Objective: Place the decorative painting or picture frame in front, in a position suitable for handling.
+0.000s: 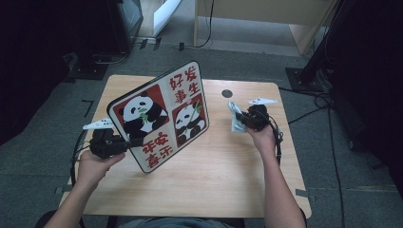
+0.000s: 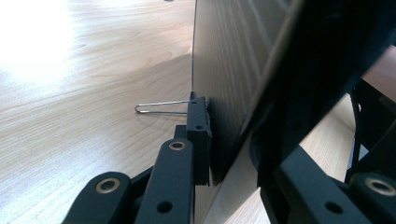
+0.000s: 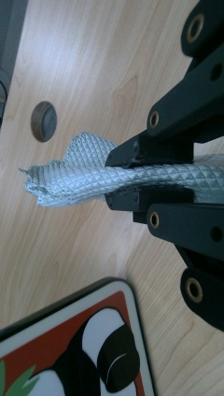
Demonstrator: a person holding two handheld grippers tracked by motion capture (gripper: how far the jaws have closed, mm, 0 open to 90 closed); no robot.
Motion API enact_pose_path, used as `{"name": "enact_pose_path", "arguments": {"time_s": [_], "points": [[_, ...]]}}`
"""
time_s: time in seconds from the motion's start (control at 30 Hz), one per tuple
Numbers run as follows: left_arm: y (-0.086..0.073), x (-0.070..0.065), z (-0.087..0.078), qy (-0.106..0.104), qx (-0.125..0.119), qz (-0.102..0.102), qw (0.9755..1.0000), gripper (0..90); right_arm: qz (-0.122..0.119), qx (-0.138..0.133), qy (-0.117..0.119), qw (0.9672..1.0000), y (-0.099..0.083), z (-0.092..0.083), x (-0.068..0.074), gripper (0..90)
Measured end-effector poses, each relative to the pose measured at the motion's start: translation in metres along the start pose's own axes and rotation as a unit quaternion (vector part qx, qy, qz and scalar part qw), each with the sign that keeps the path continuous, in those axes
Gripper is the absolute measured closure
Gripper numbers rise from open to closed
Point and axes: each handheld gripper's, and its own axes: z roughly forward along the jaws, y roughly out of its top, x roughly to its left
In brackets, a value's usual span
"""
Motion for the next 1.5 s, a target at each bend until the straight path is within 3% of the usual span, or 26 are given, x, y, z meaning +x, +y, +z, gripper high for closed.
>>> {"name": "enact_pose_path", "arguments": {"time_s": [0.4, 0.83, 1.23, 1.37, 1.5], "points": [[-0.001, -0.003, 0.000, 0.006, -0.001, 0.000, 1.0000, 79.2, -0.037, -0.028, 0.039, 0.9982, 0.033, -0.011, 0.028, 80.9], [-0.001, -0.003, -0.001, 0.002, 0.001, -0.006, 1.0000, 78.4, -0.065, -0.054, 0.079, 0.9932, 0.073, -0.022, 0.055, 80.9], [-0.001, -0.003, -0.001, 0.001, 0.001, -0.004, 1.0000, 78.3, -0.097, -0.105, 0.111, 0.9834, 0.111, -0.041, 0.089, 80.9], [-0.001, -0.003, -0.001, 0.000, 0.003, -0.001, 1.0000, 78.2, -0.115, -0.124, 0.110, 0.9794, 0.118, -0.042, 0.099, 80.9], [-0.002, -0.003, -0.001, -0.001, 0.001, -0.001, 1.0000, 78.1, -0.132, -0.130, 0.101, 0.9776, 0.123, -0.042, 0.109, 80.9]]}}
